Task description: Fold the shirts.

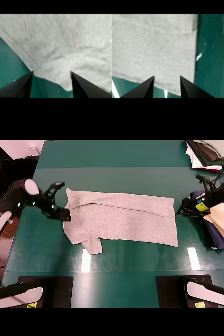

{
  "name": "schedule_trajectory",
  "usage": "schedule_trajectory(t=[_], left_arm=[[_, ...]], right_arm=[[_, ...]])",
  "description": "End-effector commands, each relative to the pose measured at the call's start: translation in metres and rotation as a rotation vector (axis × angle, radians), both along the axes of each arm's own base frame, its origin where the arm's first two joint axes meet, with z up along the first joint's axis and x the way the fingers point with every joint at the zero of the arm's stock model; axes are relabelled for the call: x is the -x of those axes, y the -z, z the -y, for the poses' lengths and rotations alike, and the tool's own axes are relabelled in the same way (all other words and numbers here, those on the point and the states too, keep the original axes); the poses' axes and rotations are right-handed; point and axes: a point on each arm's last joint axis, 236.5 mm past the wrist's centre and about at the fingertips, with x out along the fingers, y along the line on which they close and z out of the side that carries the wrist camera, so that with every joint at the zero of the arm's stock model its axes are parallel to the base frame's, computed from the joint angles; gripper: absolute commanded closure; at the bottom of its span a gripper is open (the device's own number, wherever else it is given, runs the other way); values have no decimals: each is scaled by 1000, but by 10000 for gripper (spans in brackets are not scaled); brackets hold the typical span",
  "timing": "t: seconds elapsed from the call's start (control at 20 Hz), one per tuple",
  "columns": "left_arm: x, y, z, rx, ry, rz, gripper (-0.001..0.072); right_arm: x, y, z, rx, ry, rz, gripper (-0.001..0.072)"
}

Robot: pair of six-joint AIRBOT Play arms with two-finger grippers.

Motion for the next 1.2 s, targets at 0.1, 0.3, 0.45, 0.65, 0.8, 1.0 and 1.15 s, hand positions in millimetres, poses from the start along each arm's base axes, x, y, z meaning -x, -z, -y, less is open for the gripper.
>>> schedule_trajectory(t=[0.1,0.3,0.45,0.65,0.8,1.0,1.15], left_arm=[[81,28,1,63,-192,-58,179],[89,47,-2,77,-323,-37,180],[75,51,10,158,-401,9,179],[61,51,11,185,-441,63,179],[59,50,11,187,-445,71,180],[55,49,11,189,-448,88,312],[56,49,13,194,-448,81,464]], right_arm=[[24,0,-20,-96,24,47,343],[28,-1,-21,-95,21,53,343],[28,-1,-22,-99,20,52,343],[27,-4,-26,-121,23,56,343],[28,-4,-27,-122,22,53,343],[31,-4,-28,-126,15,40,343],[32,-4,-28,-126,15,39,343]])
